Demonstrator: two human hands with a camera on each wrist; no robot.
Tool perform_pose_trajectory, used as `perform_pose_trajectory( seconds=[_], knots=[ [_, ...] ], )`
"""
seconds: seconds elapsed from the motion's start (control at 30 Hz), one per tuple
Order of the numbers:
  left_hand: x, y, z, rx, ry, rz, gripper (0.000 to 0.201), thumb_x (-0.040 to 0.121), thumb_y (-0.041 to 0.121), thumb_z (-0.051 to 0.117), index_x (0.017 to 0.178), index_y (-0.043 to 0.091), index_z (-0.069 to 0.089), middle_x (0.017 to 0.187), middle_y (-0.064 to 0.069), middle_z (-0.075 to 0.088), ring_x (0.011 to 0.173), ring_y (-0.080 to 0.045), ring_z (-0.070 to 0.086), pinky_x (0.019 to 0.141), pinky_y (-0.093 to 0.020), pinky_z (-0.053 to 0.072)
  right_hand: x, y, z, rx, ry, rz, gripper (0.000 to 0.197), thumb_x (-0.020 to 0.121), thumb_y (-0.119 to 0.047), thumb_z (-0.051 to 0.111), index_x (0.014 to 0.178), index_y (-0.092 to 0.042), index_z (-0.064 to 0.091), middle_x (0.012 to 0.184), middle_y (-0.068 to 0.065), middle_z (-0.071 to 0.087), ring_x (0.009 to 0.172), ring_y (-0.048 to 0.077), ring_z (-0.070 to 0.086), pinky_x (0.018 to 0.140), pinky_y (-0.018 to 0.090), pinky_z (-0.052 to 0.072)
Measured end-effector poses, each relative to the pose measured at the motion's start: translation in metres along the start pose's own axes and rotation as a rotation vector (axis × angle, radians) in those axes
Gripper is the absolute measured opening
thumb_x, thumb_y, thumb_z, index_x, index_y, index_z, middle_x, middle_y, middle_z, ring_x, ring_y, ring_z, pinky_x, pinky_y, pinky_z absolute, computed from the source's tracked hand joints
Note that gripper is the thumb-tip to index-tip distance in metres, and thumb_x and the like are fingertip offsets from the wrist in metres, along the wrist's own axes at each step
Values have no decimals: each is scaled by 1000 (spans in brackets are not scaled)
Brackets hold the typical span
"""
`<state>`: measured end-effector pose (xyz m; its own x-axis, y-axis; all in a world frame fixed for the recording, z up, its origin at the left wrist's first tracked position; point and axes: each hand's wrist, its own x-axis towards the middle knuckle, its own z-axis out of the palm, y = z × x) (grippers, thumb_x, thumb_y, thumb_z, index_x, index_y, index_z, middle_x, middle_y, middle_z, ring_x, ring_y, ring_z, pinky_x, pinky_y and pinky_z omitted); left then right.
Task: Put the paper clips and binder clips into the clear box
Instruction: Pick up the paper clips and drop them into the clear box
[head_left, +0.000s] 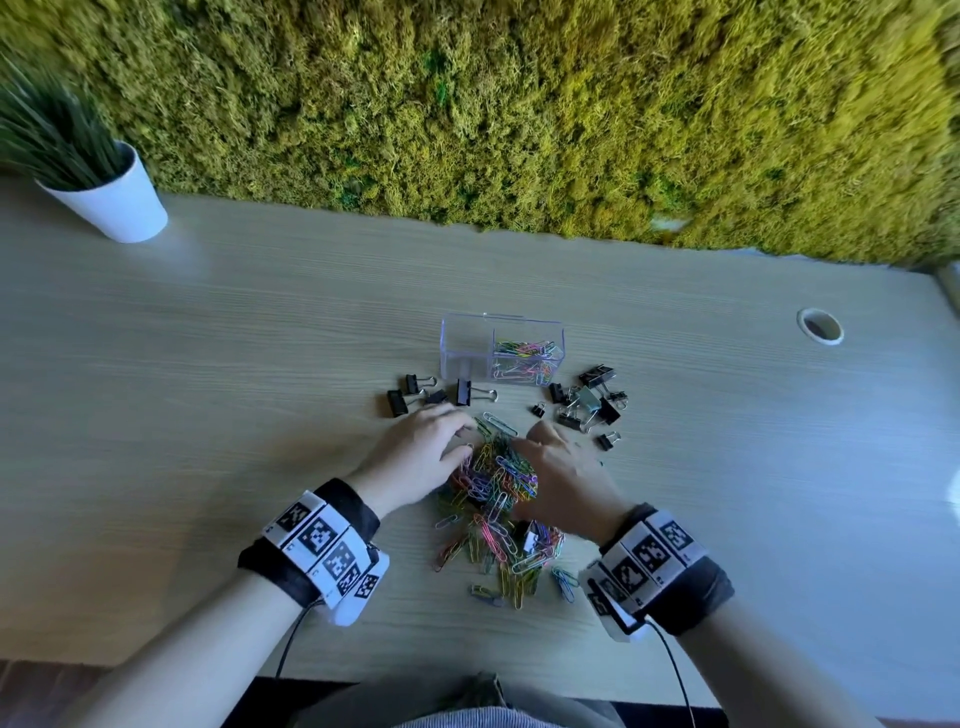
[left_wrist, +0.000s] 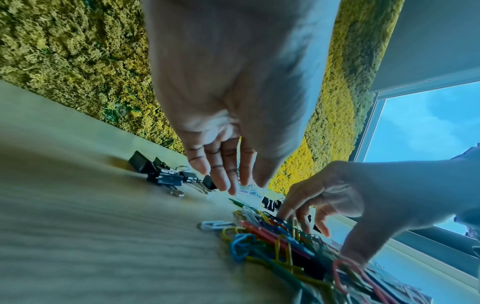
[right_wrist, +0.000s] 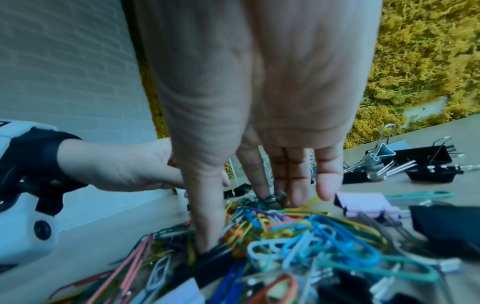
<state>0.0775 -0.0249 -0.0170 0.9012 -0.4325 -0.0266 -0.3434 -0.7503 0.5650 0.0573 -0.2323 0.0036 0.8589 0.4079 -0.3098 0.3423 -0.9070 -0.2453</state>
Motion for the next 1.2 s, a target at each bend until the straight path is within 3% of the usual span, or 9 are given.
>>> perform_pose_trajectory(
  seconds=[0.17, 0.27, 0.37, 0.47, 0.6, 0.73, 0.83, 0.97, 1.2],
  knots=[
    [4, -1, -7, -21, 36, -3, 28, 89, 22, 60, 116, 17, 60, 106, 6, 60, 87, -8, 56, 78, -29, 51, 11, -1, 2, 112, 95, 39, 26, 86, -15, 60, 112, -16, 62, 106, 0, 63, 82, 8, 56, 55, 7, 38],
    [9, -2, -17, -14, 118, 10, 23, 87, 19, 62, 109, 15, 63, 97, 5, 61, 79, -11, 58, 73, -32, 53, 14, 3, 2, 209, 120, 76, 19, 87, -8, 57, 100, -14, 69, 92, 2, 71, 72, 9, 64, 58, 16, 51],
    [19, -5, -29, 10, 255, 5, 25, 84, 17, 64, 108, 12, 63, 100, 0, 62, 91, -15, 57, 82, -32, 51, 17, 10, -5, 390, 177, 64, 10, 80, -12, 69, 88, -14, 75, 77, 2, 73, 55, 1, 58, 49, 6, 42],
    [32, -9, -42, 56, 396, 10, 34, 81, 17, 67, 113, 9, 61, 102, -3, 59, 97, -20, 53, 85, -36, 48, 19, 19, -16, 562, 262, 93, 9, 72, -10, 75, 80, -11, 76, 68, 5, 72, 53, 2, 59, 56, 24, 52],
    [51, -18, -52, 128, 419, -23, 59, 77, 28, 73, 129, 10, 51, 115, -5, 58, 106, -25, 49, 89, -40, 43, 30, 33, -35, 704, 328, 105, 3, 69, -3, 75, 70, -6, 74, 48, -5, 63, 44, -3, 46, 47, 18, 39],
    [64, -25, -55, 177, 296, -44, 70, 77, 37, 72, 138, 16, 44, 124, 0, 56, 108, -23, 45, 89, -41, 41, 45, 41, -64, 772, 465, 107, 14, 69, -12, 77, 78, -1, 73, 65, 17, 69, 57, 5, 50, 54, 21, 39],
    [69, -24, -54, 195, 260, -47, 64, 80, 38, 69, 137, 18, 47, 125, 2, 57, 108, -21, 44, 89, -39, 39, 61, 44, -84, 647, 585, 98, 13, 70, -11, 78, 81, -7, 75, 69, 8, 72, 55, 0, 59, 55, 18, 48],
    [72, -23, -51, 160, 269, -51, 61, 80, 35, 69, 134, 17, 50, 122, 1, 60, 106, -21, 46, 87, -37, 38, 88, 43, -86, 276, 532, 126, 9, 75, -11, 67, 77, -5, 73, 72, 13, 72, 65, 23, 67, 61, 31, 56],
    [72, -25, -50, 145, 283, -55, 63, 78, 32, 71, 135, 18, 49, 124, 0, 60, 105, -20, 46, 86, -36, 38, 88, 35, -68, 249, 572, 38, 30, 78, 3, 53, 103, -8, 68, 93, 8, 71, 83, 23, 65, 74, 38, 54]
  ],
)
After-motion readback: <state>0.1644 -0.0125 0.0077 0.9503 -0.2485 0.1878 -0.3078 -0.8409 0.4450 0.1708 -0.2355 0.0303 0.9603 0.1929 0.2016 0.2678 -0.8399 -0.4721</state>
